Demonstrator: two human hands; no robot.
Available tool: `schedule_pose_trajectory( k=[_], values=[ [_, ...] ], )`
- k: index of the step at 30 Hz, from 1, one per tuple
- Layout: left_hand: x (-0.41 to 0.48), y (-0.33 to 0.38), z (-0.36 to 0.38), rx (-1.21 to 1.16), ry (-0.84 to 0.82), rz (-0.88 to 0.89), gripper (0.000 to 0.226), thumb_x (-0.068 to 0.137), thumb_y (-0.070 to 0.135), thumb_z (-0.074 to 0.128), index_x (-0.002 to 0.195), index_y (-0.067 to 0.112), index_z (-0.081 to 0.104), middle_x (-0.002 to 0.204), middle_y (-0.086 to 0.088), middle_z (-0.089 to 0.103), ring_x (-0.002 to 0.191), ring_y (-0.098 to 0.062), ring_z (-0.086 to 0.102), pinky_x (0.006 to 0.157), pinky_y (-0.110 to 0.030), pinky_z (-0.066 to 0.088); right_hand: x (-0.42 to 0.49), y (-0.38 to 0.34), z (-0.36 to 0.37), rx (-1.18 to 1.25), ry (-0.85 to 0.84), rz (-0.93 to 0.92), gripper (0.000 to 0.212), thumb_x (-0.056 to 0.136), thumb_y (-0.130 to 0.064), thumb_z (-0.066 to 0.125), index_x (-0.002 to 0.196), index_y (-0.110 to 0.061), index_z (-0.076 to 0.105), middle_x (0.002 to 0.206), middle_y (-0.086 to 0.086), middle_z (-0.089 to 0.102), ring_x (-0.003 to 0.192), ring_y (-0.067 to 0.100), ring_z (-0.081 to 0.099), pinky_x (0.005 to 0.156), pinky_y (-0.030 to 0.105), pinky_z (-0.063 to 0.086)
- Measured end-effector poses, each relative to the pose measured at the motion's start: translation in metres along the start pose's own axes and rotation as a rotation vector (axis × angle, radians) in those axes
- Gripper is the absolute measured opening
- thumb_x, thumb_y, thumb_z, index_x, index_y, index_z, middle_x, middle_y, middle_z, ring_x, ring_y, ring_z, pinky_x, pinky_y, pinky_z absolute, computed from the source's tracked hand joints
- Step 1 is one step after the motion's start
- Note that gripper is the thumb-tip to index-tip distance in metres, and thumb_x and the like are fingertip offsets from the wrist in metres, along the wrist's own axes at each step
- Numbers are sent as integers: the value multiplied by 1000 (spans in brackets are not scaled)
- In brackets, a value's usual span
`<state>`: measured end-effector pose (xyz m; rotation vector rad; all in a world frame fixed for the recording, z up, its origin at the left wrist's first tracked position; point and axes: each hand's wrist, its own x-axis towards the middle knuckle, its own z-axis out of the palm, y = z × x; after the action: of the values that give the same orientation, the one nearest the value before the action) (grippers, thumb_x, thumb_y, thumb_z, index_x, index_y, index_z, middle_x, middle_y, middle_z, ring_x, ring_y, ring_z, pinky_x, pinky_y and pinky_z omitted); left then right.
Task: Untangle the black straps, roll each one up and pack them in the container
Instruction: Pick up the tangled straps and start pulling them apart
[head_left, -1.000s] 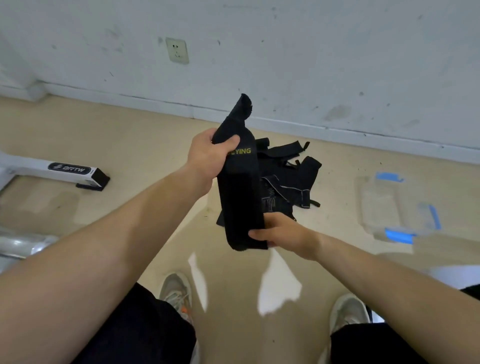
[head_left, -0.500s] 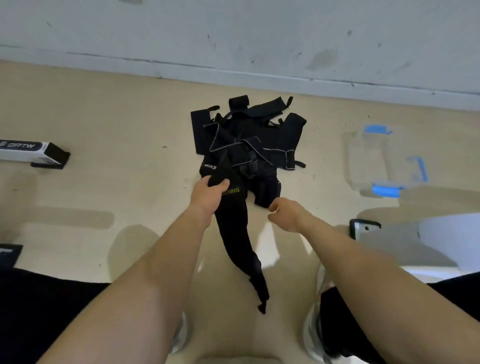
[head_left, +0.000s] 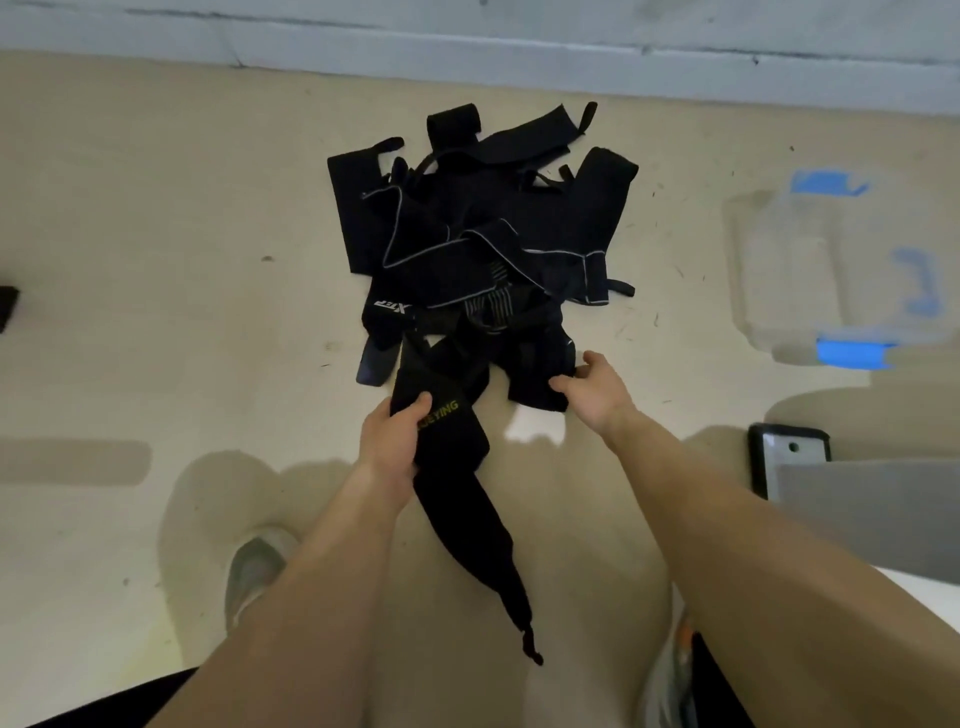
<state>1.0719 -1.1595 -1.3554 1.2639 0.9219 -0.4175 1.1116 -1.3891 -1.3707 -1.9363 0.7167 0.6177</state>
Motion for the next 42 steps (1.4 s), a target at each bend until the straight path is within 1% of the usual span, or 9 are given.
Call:
schedule_pose_trajectory(
  k=[5,9,12,18,22,28,32,37,42],
  values=[
    [10,-7,5,-101,-8,-41,24,100,17,65,123,13,68,113,-11,75,102,-32,73,70,-39,61,11,6,8,216,92,-24,43,90,-29,77,122,-12,55,110,6,65,103,24,66,93,32,50],
    [8,-9,9,12,0,7,12,98,20,68,109,20,70,111,-10,75,104,-32,72,92,-50,59,7,7,9,222,136,-94,17,91,-17,74,92,-19,58,88,4,60,82,18,62,79,26,50],
    [2,-3,11,111,12,67,15,97,24,69,111,21,70,111,-8,74,105,-31,70,97,-52,57,-4,3,3,186,157,-146,15,92,-11,71,85,-15,59,82,-5,60,77,13,57,71,19,45],
    [-10,11,18,139,-21,106,24,83,32,68,103,19,73,105,-12,74,101,-35,71,94,-57,58,-35,-20,-21,246,112,-279,19,89,-7,69,77,-14,57,76,-1,57,76,16,53,76,26,44],
    [-13,17,22,54,-99,-16,62,56,45,73,110,13,71,114,-17,72,104,-39,69,97,-60,54,-52,-39,-39,356,-52,-384,8,74,-13,58,77,-8,54,78,10,49,77,22,48,78,36,40],
    [-21,13,17,-176,-358,-206,47,90,28,54,127,3,67,112,-18,72,103,-35,69,91,-46,56,-63,-20,-36,226,-191,-287,12,63,-12,50,60,-18,39,62,-4,36,62,16,36,64,33,31],
    [-21,7,14,-144,-451,-230,39,94,24,52,124,4,67,113,-15,71,107,-31,67,94,-46,54,-66,22,-15,62,-222,-95,21,60,-9,50,80,-5,51,73,4,47,74,23,46,69,33,38],
    [-3,-8,5,347,-71,-56,24,91,30,59,98,9,68,96,-10,68,88,-26,65,74,-36,50,-54,59,8,-12,-162,127,15,94,-14,55,109,-9,57,90,5,60,79,20,56,74,35,45],
    [9,-13,-17,489,152,22,30,95,34,57,100,6,65,100,-12,66,87,-25,63,62,-32,43,-44,64,16,-263,79,105,38,93,-18,59,129,-8,52,122,11,59,103,30,58,85,36,47]
  ],
)
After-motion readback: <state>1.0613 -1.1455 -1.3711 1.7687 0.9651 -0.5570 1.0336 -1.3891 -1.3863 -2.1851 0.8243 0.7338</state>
